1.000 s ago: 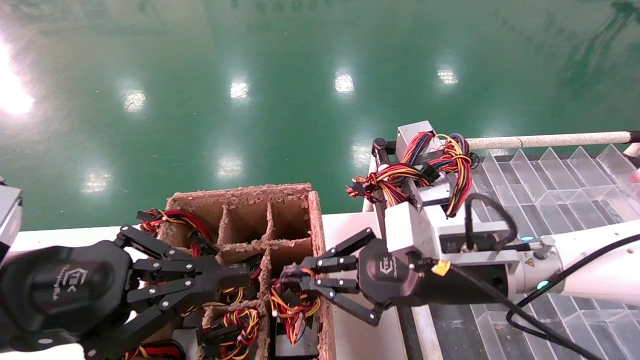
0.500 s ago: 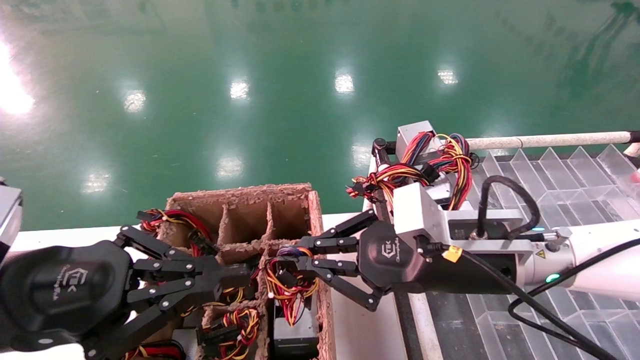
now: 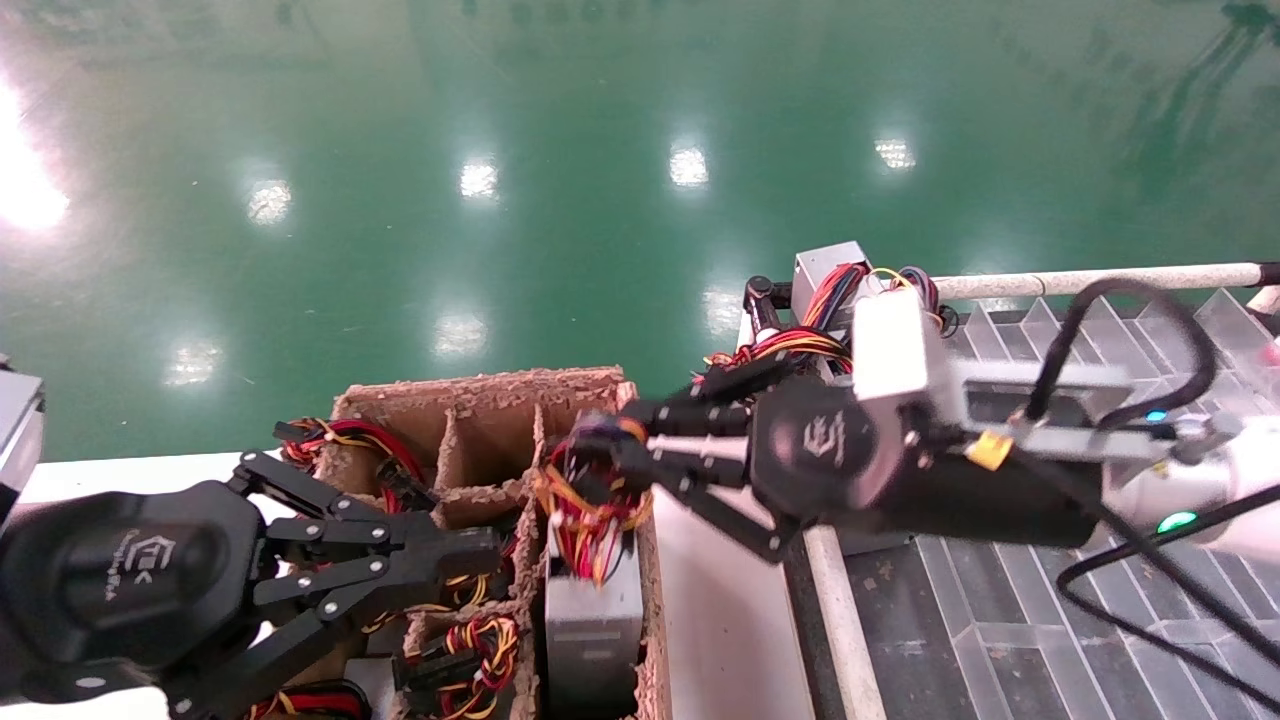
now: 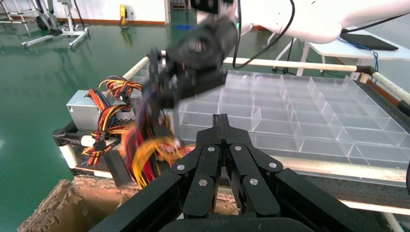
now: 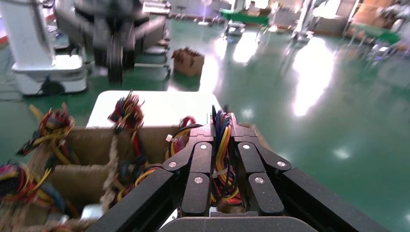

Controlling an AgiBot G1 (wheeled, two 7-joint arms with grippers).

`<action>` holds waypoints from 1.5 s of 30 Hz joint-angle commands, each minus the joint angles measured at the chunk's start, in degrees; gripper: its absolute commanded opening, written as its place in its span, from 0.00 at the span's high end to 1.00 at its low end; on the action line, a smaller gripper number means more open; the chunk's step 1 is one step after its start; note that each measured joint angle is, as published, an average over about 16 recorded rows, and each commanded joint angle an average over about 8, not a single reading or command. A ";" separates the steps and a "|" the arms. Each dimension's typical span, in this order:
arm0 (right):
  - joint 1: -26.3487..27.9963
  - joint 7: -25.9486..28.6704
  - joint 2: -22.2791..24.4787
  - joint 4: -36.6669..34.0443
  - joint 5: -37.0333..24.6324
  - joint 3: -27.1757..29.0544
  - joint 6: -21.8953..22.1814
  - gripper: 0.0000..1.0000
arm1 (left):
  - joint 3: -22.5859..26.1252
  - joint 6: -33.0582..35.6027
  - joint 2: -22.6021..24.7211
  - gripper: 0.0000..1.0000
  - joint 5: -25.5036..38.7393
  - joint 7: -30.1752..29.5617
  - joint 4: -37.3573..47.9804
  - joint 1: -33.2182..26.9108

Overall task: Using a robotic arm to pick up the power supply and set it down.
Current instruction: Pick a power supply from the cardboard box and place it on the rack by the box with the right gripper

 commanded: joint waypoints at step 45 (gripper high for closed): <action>-23.19 -0.24 28.16 19.34 23.20 19.14 0.50 1.00 | 0.02 -0.01 -0.01 1.00 -0.01 0.01 0.00 -0.01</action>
